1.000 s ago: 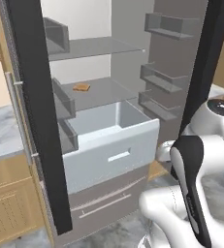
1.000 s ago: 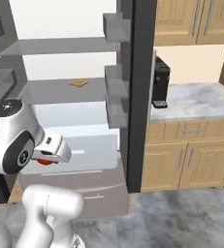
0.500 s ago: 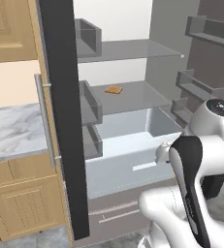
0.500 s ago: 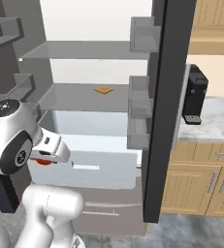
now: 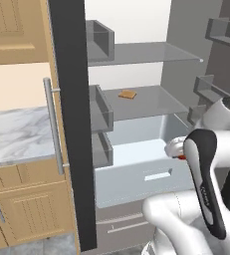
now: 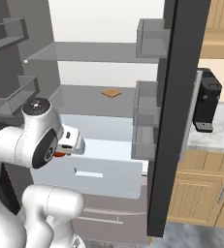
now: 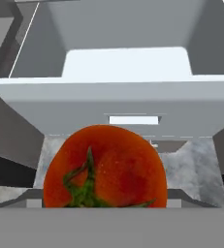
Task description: Place the tomato and cucumber inside the fridge drawer. Close the drawer after placing the vegetables.
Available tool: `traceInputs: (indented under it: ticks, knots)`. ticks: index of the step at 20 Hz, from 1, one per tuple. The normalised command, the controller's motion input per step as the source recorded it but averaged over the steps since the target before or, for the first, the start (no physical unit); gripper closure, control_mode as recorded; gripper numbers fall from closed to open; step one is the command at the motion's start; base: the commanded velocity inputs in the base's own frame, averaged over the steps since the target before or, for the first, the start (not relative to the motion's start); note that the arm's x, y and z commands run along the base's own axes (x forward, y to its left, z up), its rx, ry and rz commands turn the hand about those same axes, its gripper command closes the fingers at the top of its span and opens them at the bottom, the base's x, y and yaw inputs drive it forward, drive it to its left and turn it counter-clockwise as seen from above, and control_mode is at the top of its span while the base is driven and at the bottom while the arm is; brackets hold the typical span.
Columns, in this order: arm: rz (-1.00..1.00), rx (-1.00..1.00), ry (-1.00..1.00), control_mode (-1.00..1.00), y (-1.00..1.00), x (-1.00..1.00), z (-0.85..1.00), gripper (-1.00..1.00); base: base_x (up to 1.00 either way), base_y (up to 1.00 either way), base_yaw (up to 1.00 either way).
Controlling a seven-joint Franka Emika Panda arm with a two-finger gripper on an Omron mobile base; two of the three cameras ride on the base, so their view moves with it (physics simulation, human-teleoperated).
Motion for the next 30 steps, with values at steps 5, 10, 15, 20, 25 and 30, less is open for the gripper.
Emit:
traceInputs:
  ticks: [5,10,15,20,25,30]
  knots:
    - [0.09,0.07,0.00,-1.00,-0.04,1.00,0.00,1.00,0.00,0.00,0.00]
    - [0.02,0.05,0.00,-1.00,-0.09,1.00,-0.08,1.00,0.00,0.00,0.00]
    - [0.00,0.00,0.04,-1.00,0.01,0.83,-0.48,1.00,0.00,0.00,0.00]
    - [0.00,0.00,0.05,-1.00,0.04,0.75,-0.64,1.00,0.00,0.00,0.00]
    - [0.00,0.00,0.05,-1.00,0.00,0.38,-0.51,1.00,0.00,0.00,0.00]
    - [0.01,-0.01,0.16,-1.00,0.00,-0.05,-0.48,1.00,0.00,0.00,0.00]
